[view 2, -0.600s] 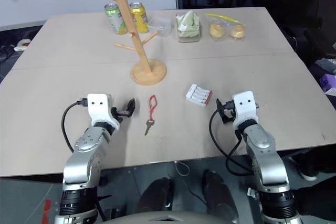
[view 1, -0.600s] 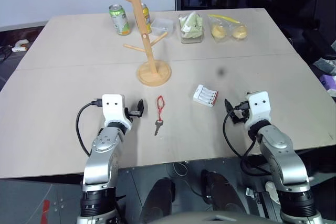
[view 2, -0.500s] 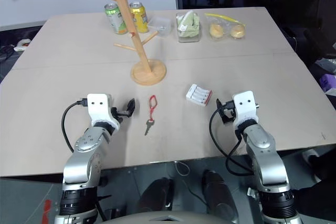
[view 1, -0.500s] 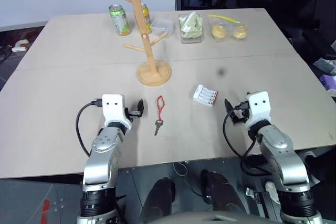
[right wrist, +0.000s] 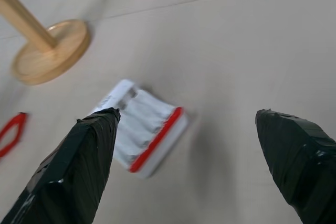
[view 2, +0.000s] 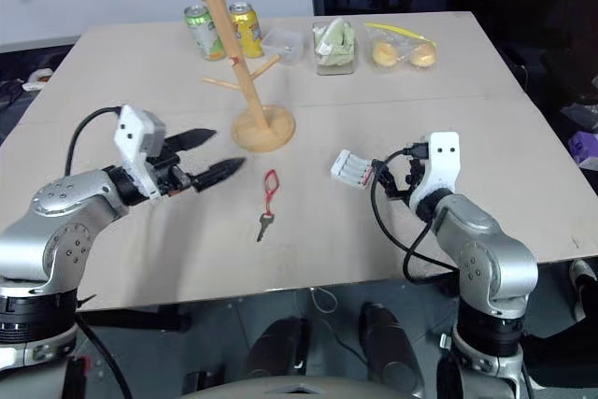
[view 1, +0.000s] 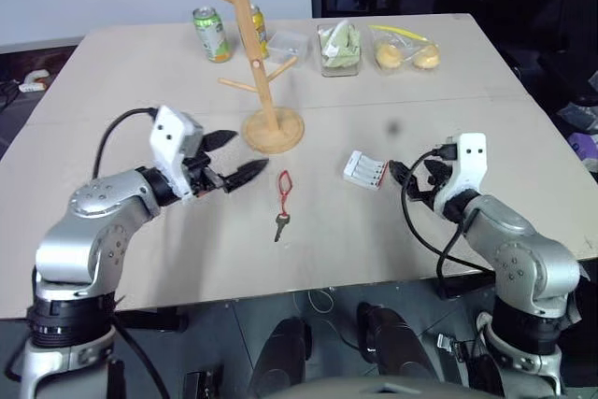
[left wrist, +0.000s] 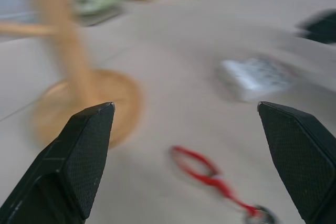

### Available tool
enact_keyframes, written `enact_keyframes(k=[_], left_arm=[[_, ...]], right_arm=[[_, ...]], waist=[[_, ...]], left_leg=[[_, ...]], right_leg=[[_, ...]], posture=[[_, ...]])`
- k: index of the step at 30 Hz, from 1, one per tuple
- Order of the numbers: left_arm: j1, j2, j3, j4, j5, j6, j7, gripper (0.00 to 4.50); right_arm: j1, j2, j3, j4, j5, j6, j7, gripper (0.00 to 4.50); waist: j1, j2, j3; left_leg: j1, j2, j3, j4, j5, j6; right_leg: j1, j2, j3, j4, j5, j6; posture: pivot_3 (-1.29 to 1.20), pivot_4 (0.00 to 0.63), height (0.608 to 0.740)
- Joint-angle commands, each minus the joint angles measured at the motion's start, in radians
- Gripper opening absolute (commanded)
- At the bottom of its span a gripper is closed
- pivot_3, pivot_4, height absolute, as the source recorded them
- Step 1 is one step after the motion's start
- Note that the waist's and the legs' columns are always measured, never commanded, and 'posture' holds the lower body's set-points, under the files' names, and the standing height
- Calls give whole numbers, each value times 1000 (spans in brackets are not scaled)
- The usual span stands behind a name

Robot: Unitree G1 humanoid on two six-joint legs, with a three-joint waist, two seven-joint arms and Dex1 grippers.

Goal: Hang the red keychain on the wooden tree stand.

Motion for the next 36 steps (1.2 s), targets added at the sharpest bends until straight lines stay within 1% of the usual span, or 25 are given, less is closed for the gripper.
enact_keyframes(k=[1, 5, 10, 17, 20, 26, 27, 28, 29, 30, 31, 32, 36], left_arm=[[-55, 26, -43, -31, -23, -9, -75, 4500], [-88, 23, -91, -45, -29, -11, -122, 4500], [-110, 13, -112, -39, -17, -24, -128, 4500], [-116, -7, -115, -27, -1, -47, -105, 4500], [-115, -15, -111, -25, 7, -53, -95, 4500], [-116, -21, -110, -35, 8, -57, -78, 4500], [-115, -21, -110, -36, 7, -57, -75, 4500], [-113, -21, -109, -39, 6, -56, -73, 4500], [-111, -21, -108, -41, 6, -56, -71, 4500], [-110, -21, -107, -42, 5, -57, -70, 4500], [-110, -21, -107, -42, 5, -56, -69, 4500], [-111, -21, -108, -42, 5, -56, -68, 4500], [-117, -18, -110, -38, 6, -57, -70, 4500]], right_arm=[[-64, 27, -24, 2, 22, 107, -37, 4409], [-90, 40, 8, 44, -1, 139, -65, 4409], [-94, 49, 59, 87, -27, 142, -87, 4409], [-111, 14, 144, 166, -71, 58, -73, 4409], [-116, 18, 175, 200, -87, 24, -74, 4409], [-136, 23, 182, 273, -122, -42, -92, 4409], [-138, 24, 180, 280, -127, -47, -94, 3873], [-139, 25, 184, 286, -130, -52, -93, 3705], [-140, 26, 188, 291, -132, -56, -92, 3148], [-141, 28, 192, 295, -132, -59, -90, 2903], [-143, 29, 198, 300, -132, -63, -86, 2434], [-146, 29, 206, 303, -133, -67, -82, 2217], [-152, 20, 248, 308, -137, -95, -58, 309]], waist=[[0, 0, 0], [-1, 0, 0], [-2, 0, 0], [-3, 0, 0], [-3, 0, 0], [-3, 0, 0], [-3, 0, 0], [-3, 0, 0], [-3, 0, 0], [-3, 0, 0], [-4, 0, 0], [-5, 0, 0], [-10, 0, 0]], left_leg=[[0, 0, 0, 0, 0, 0], [0, 0, 0, 0, 0, 0], [0, 0, 0, -1, 0, 0], [0, 0, 0, -1, 0, 0], [0, 0, 0, -1, 0, 0], [0, 0, 0, -1, 0, 0], [0, 0, 0, -1, 0, 0], [0, 0, 0, -1, 0, 0], [0, 0, 0, -1, 0, 0], [0, 0, 0, -1, 0, 0], [0, 0, 0, -1, 0, 0], [0, 0, 0, -1, 0, 0], [0, 0, 0, -1, 0, 0]], right_leg=[[0, 0, 0, 0, 0, 0], [0, 0, 0, 0, 0, 0], [0, 0, 0, 0, 0, 0], [0, 0, 0, 0, 0, 0], [0, 0, 0, 0, 0, 0], [0, 0, 0, 0, 0, 0], [0, 0, 0, 0, 0, 0], [0, 0, 0, 0, 0, 0], [0, 0, 0, 0, 0, 0], [0, 0, 0, 0, 0, 0], [0, 0, 0, 0, 0, 0], [0, 0, 0, 0, 0, 0], [0, 0, 0, 0, 0, 0]], posture=[[0, 150, 740], [0, 150, 740], [0, 150, 740], [0, 150, 740], [0, 150, 740], [0, 150, 740], [0, 150, 740], [0, 150, 740], [0, 150, 740], [0, 150, 740], [0, 150, 740], [0, 150, 740], [0, 150, 740]])
